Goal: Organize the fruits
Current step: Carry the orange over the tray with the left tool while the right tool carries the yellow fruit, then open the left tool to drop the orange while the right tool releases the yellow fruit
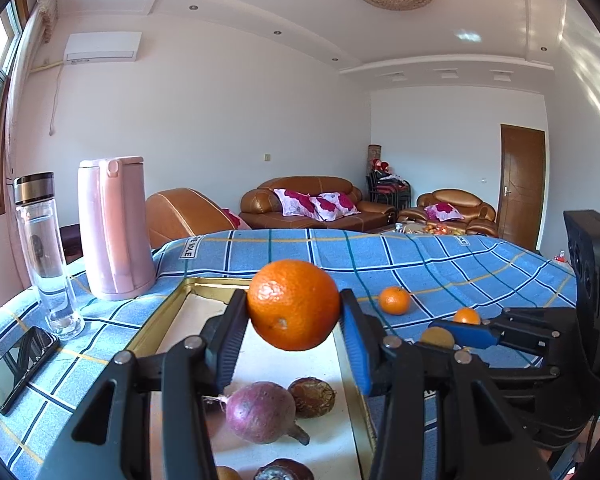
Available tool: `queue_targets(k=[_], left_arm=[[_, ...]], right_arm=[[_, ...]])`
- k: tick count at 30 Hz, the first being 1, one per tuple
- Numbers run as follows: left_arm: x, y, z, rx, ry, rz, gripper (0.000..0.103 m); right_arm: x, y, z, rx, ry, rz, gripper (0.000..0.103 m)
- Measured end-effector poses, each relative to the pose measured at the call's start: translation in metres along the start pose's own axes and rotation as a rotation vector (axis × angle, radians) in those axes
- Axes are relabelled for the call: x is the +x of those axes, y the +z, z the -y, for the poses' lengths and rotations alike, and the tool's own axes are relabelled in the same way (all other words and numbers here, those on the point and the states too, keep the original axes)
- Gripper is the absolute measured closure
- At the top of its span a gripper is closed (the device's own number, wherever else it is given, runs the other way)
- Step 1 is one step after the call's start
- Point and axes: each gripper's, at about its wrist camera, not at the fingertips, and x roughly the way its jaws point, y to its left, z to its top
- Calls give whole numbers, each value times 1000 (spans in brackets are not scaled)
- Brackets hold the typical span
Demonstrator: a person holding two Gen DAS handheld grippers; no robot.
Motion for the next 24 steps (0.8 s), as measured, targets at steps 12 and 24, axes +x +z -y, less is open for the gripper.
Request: queue_targets(k=[12, 24], left_arm=[[-3, -7, -27, -6, 52, -29, 56], [-3, -12, -51, -18, 96, -72, 56]], right_arm=[[15, 10, -31, -43, 47, -6, 75], [27, 19, -58, -87, 90, -15, 75]])
